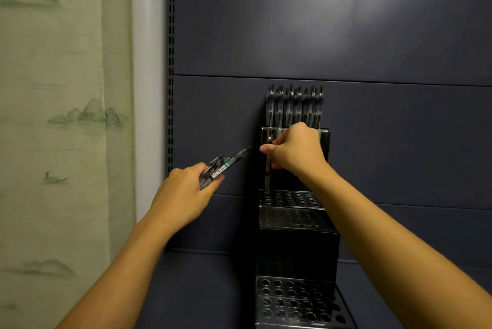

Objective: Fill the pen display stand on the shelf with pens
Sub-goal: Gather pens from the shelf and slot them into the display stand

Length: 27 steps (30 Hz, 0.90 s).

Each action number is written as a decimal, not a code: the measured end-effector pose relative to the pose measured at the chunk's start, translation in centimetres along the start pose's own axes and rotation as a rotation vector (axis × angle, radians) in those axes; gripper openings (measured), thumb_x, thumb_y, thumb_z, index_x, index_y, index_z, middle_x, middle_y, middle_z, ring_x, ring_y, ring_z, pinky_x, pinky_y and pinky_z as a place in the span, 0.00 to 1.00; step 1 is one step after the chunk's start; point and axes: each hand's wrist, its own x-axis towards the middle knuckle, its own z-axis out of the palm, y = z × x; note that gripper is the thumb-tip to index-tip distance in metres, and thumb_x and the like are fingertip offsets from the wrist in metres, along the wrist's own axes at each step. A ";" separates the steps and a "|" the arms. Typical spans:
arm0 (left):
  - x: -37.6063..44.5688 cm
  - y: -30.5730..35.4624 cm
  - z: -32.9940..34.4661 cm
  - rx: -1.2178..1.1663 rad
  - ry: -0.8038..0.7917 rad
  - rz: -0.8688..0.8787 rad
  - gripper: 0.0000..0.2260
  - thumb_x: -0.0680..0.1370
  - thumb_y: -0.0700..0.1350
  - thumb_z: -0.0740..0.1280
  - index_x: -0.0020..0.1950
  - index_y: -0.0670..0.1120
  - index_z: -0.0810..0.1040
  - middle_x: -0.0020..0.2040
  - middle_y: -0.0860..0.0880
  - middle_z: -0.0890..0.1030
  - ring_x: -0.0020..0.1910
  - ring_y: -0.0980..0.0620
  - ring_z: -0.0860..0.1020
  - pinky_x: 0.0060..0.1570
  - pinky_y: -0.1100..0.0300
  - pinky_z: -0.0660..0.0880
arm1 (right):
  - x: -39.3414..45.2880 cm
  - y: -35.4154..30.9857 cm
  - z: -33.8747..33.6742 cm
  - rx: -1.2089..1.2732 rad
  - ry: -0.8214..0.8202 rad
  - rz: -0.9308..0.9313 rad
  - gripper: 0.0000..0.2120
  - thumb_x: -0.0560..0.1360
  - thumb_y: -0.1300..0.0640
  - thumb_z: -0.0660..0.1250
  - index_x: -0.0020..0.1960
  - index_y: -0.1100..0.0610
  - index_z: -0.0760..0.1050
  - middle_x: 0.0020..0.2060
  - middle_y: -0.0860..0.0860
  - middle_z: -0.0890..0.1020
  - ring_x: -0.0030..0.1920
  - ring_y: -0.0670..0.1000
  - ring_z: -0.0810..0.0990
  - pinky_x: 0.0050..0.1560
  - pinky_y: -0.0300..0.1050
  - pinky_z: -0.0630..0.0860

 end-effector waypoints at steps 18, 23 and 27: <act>-0.5 0.4 0.1 -0.035 -0.025 -0.019 0.20 0.78 0.61 0.66 0.36 0.48 0.70 0.28 0.50 0.73 0.29 0.48 0.71 0.32 0.51 0.71 | -1.5 0.5 0.4 -0.101 -0.141 0.162 0.16 0.72 0.49 0.78 0.45 0.62 0.83 0.34 0.57 0.86 0.40 0.52 0.86 0.52 0.52 0.84; -0.5 1.1 0.4 -0.070 -0.040 0.005 0.19 0.78 0.59 0.68 0.35 0.48 0.70 0.27 0.52 0.71 0.28 0.51 0.70 0.31 0.54 0.69 | -1.9 0.7 0.2 -0.180 -0.146 0.085 0.21 0.71 0.45 0.77 0.43 0.64 0.82 0.33 0.56 0.84 0.40 0.53 0.85 0.51 0.51 0.83; -0.3 1.7 0.5 -0.123 -0.056 0.020 0.18 0.78 0.57 0.68 0.35 0.48 0.71 0.26 0.53 0.70 0.25 0.55 0.67 0.30 0.58 0.65 | -2.7 0.6 -1.0 -0.186 -0.137 0.005 0.19 0.70 0.43 0.77 0.43 0.61 0.84 0.33 0.52 0.82 0.45 0.51 0.84 0.50 0.46 0.81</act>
